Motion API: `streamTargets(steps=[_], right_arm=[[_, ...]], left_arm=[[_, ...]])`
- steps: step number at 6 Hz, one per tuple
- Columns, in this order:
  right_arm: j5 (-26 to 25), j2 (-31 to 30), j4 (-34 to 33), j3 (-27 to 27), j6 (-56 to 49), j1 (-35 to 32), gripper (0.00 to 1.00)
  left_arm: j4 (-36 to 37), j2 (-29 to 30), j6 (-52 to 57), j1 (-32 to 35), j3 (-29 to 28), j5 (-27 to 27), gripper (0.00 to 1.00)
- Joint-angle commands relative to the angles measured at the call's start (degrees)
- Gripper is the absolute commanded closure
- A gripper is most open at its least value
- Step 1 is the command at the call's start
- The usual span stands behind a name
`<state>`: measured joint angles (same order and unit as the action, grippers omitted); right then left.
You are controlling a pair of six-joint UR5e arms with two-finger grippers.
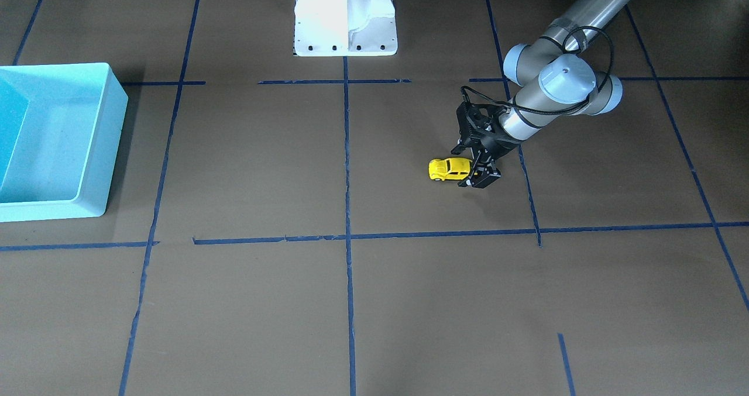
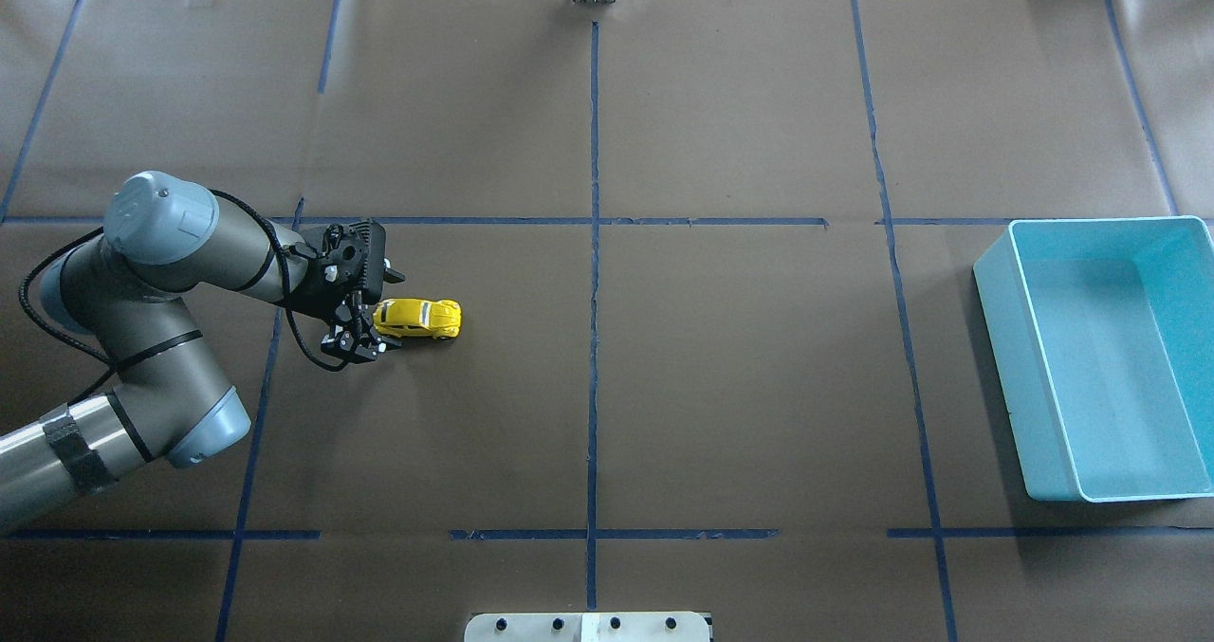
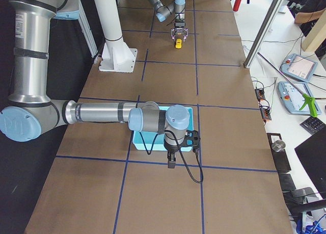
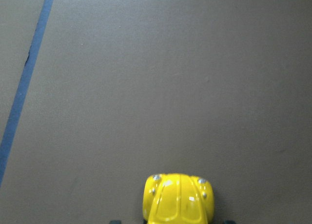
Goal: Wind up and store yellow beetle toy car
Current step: 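Drag the car backward with the left gripper to wind it, then release the car and lift the left arm away toward its side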
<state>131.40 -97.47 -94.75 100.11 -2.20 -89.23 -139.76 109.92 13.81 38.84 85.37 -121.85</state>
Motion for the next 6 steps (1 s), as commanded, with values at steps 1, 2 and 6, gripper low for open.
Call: streamTargets(steps=[1, 2, 6], right_arm=[[0.09, 0.0, 0.0, 0.0, 0.09, -0.07, 0.0], [0.09, 0.0, 0.0, 0.0, 0.09, 0.02, 0.0], [0.09, 0.0, 0.0, 0.0, 0.09, 0.02, 0.0]], left_arm=[[0.01, -0.06, -0.09, 0.35, 0.15, -0.14, 0.0], [0.01, -0.06, -0.09, 0.7, 0.15, -0.23, 0.0], [18.5, -2.33, 0.17, 11.07, 10.57, -9.81, 0.0]])
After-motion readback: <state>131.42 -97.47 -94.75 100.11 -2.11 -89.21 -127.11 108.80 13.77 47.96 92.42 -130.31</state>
